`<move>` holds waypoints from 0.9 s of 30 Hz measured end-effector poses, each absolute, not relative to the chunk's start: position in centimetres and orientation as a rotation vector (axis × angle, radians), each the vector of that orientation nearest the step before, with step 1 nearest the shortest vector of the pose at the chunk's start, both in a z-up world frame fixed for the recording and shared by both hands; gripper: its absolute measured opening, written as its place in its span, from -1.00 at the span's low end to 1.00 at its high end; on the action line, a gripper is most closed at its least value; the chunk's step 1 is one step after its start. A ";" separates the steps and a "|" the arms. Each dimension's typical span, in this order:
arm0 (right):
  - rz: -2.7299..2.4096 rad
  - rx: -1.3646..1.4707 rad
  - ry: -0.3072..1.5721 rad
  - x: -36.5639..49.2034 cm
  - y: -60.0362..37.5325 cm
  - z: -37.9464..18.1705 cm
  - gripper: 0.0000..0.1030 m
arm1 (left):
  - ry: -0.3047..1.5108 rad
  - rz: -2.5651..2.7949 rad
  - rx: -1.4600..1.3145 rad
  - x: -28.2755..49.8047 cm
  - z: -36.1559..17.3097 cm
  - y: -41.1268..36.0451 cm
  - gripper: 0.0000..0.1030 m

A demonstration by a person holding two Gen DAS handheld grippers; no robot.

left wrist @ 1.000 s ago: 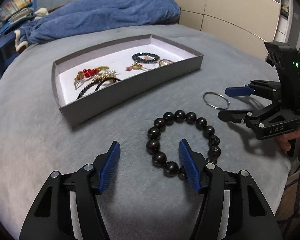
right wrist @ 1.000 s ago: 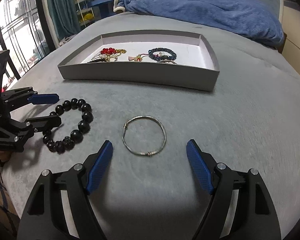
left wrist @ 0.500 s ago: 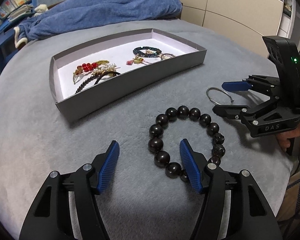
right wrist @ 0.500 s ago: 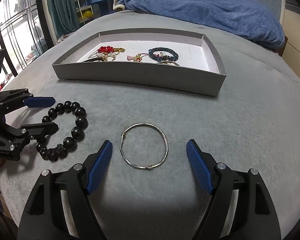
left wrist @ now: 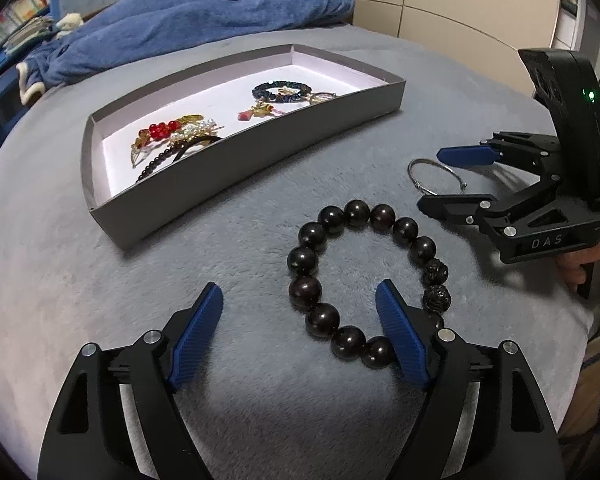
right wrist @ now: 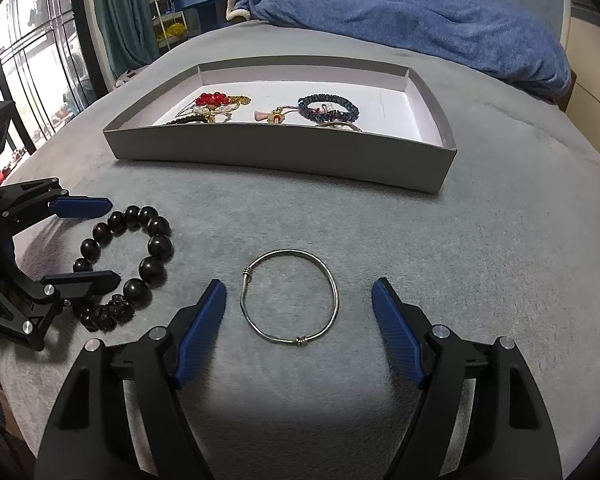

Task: Organize jewelry
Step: 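Close the right gripper on the silver bangle while the left grasps the large black bead bracelet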

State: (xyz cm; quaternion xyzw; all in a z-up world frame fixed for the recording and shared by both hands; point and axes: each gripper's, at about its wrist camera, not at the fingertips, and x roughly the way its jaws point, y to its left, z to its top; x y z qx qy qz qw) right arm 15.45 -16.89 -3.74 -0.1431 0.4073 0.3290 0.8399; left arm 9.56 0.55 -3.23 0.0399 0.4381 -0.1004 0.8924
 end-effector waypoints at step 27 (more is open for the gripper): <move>0.789 -0.177 0.776 14.8 -18.6 -1.9 -0.10 | 0.753 -0.286 0.010 7.9 0.5 0.8 -0.71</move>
